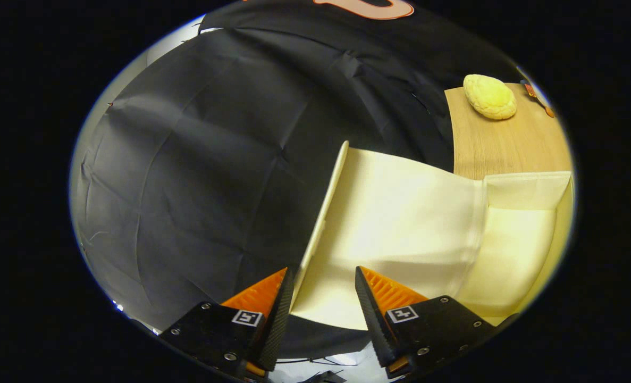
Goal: Open the storage box then place both shoes into the box .Put the left shoe in first, then the right shoe, with the right side of both shoes facing outward in a uniform manner.
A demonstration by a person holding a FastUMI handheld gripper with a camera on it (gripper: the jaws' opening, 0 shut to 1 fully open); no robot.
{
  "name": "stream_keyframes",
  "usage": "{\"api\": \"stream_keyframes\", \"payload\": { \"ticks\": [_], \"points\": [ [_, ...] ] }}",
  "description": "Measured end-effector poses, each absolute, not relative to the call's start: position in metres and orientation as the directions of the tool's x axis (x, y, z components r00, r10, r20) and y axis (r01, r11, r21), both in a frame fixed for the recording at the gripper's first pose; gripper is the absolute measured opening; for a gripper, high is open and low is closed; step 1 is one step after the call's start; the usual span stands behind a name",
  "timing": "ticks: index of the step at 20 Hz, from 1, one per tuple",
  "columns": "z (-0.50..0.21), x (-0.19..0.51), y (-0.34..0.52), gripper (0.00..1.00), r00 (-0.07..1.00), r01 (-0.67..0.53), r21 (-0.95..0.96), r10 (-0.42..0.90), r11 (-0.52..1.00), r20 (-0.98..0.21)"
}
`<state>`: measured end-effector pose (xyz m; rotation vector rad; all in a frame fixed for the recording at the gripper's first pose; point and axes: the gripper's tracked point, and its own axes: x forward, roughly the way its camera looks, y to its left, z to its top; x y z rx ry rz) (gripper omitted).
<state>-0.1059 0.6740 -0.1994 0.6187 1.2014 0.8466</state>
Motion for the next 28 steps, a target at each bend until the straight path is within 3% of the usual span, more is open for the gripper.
{"api": "stream_keyframes", "payload": {
  "ticks": [6,11,19,26,28],
  "points": [
    [-0.222,-0.092,0.599,0.83,0.208,-0.288,0.714,0.770,0.638,-0.603],
    [-0.243,-0.070,0.489,0.95,0.325,-0.314,0.582,0.661,0.750,-0.676],
    [-0.279,-0.077,0.302,0.97,0.479,-0.297,0.346,0.452,0.890,-0.752],
    [-0.349,-0.116,0.183,0.96,0.449,-0.147,0.229,0.271,0.962,-0.851],
    [-0.373,-0.127,0.159,0.90,0.421,-0.130,0.193,0.231,0.972,-0.877]
  ]
}}
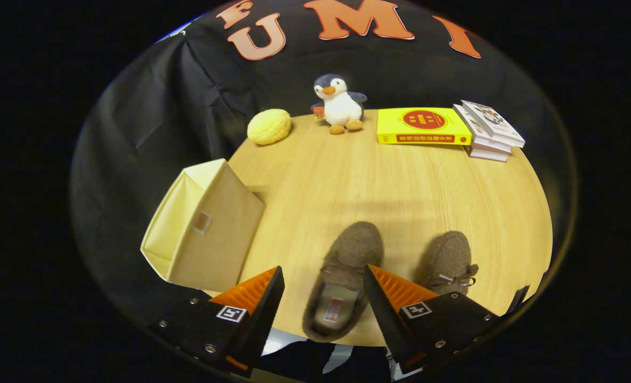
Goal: Open the storage box then place both shoes into the box .Put the left shoe in first, then the right shoe, with the right side of both shoes facing outward in a uniform manner.
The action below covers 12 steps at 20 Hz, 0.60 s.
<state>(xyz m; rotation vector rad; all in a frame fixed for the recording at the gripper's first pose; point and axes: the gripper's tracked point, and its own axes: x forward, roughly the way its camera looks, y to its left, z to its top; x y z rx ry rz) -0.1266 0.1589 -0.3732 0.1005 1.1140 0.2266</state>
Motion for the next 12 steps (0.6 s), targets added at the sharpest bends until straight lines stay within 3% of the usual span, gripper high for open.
{"api": "stream_keyframes", "payload": {
  "ticks": [8,12],
  "points": [
    [-0.445,-0.139,0.134,0.68,0.361,-0.175,0.065,0.125,0.983,-0.924],
    [-0.461,-0.127,0.135,0.48,0.384,-0.116,0.035,0.077,0.993,-0.920]
  ]
}}
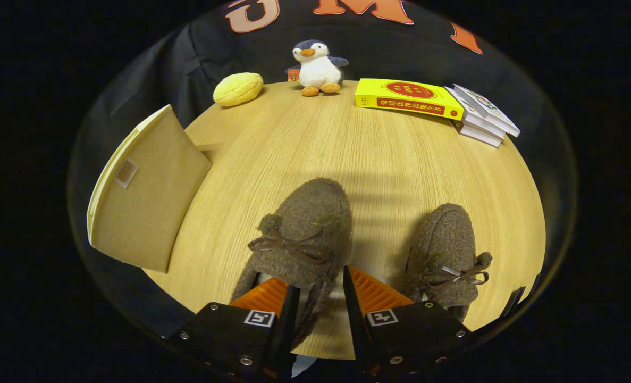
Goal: Open the storage box then place both shoes into the box .Put the left shoe in first, then the right shoe, with the right side of both shoes facing outward in a uniform manner.
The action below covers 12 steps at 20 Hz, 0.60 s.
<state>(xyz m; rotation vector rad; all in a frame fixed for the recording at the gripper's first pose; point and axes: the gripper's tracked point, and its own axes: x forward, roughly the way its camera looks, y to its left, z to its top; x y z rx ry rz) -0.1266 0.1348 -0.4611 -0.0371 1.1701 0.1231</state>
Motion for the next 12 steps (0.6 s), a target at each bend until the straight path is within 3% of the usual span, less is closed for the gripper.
{"api": "stream_keyframes", "payload": {
  "ticks": [2,3,7,12],
  "points": [
    [-0.469,-0.126,0.134,0.40,0.357,-0.095,0.031,0.063,0.995,-0.932],
    [-0.470,-0.123,0.133,0.30,0.364,-0.089,0.027,0.057,0.996,-0.930],
    [-0.474,-0.115,0.127,0.08,0.381,-0.072,0.001,0.028,0.997,-0.924],
    [-0.450,-0.119,0.137,0.03,0.325,-0.028,0.074,0.079,0.997,-0.943]
  ]
}}
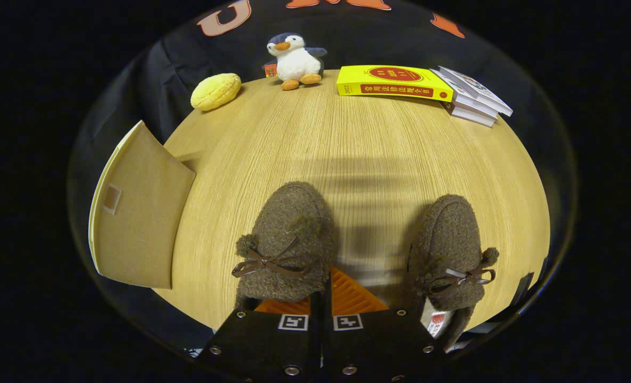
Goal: Open the storage box then place both shoes into the box .Put the left shoe in first, then the right shoe, with the right side of both shoes facing outward in a uniform manner.
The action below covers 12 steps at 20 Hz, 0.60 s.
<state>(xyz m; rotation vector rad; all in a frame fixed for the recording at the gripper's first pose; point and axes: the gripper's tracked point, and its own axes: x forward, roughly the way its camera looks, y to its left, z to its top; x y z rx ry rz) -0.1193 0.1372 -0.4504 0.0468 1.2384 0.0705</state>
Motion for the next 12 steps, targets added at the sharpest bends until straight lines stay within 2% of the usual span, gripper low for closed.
{"api": "stream_keyframes", "payload": {
  "ticks": [7,12],
  "points": [
    [-0.380,-0.104,0.186,0.03,0.323,-0.018,0.134,0.132,0.991,-0.937],
    [-0.314,-0.078,0.262,0.03,0.376,-0.058,0.256,0.259,0.965,-0.890]
  ]
}}
